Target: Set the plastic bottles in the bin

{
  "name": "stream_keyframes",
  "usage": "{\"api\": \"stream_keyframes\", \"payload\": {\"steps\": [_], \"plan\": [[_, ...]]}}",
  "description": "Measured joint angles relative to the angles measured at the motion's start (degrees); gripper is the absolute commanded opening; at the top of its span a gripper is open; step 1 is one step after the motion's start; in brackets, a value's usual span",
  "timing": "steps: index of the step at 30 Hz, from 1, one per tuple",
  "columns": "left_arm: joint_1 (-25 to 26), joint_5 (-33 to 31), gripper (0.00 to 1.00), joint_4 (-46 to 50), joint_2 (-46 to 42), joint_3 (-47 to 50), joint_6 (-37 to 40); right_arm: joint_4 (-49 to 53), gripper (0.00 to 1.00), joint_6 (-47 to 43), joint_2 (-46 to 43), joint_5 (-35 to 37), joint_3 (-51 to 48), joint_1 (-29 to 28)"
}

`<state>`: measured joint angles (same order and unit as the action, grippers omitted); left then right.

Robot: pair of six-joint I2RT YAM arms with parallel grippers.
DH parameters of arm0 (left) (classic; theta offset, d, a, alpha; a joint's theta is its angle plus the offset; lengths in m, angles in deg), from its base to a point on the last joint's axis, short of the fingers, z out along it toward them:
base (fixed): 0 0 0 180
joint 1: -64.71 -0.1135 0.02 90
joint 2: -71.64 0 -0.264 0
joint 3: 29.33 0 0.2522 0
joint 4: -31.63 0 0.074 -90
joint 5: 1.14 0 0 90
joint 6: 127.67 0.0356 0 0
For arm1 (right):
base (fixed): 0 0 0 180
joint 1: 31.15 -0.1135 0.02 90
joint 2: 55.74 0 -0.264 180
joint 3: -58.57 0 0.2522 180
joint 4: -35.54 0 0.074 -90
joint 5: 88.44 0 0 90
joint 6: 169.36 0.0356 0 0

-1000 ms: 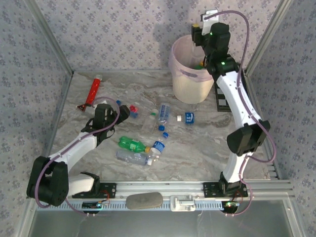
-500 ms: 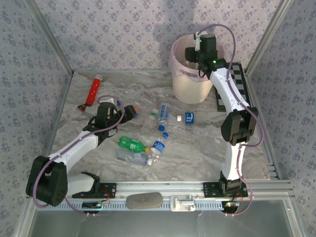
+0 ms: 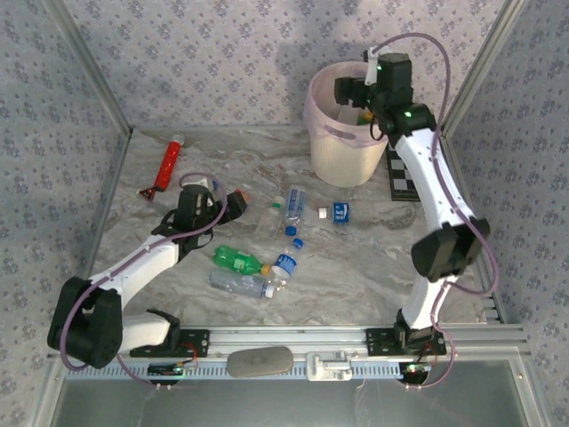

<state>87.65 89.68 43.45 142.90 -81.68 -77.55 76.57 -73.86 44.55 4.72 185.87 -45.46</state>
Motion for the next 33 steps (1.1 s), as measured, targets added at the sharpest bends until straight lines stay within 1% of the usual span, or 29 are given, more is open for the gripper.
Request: {"api": "stream_keyframes", "payload": {"steps": [6,8,12,17,21,24,29,33], "plan": [[0.3,-0.2,1.00,0.0,2.4,-1.1,0.0,-3.8,0.99,5.2,-17.0,-0.1,-21.7,-0.6],[0.7,-0.2,1.00,-0.4,3.0,-1.7,0.0,-4.7,0.99,7.6,-21.1,0.1,-28.2,-0.6],[1.3,-0.2,1.00,-1.2,4.1,-2.9,0.0,-5.2,0.99,13.7,-27.3,0.5,-39.6,-0.6],[1.6,-0.2,1.00,-1.7,5.3,-3.5,0.0,-6.8,0.99,22.9,-32.6,0.7,-53.4,-0.6],[1.6,-0.2,1.00,-1.7,5.8,-3.9,0.3,-7.9,0.99,31.0,-32.6,1.1,-60.2,-0.6],[1.6,-0.4,1.00,-1.7,5.8,-4.0,0.4,-10.1,0.99,36.9,-31.1,1.0,-63.2,-0.6],[1.6,-0.9,1.00,-1.7,5.7,-4.0,0.4,-15.6,0.99,46.9,-25.8,-0.2,-66.0,-0.6],[1.6,-1.9,1.00,-1.7,4.5,-3.3,0.4,-20.1,0.99,53.7,-19.7,-2.9,-66.2,-0.6]]}}
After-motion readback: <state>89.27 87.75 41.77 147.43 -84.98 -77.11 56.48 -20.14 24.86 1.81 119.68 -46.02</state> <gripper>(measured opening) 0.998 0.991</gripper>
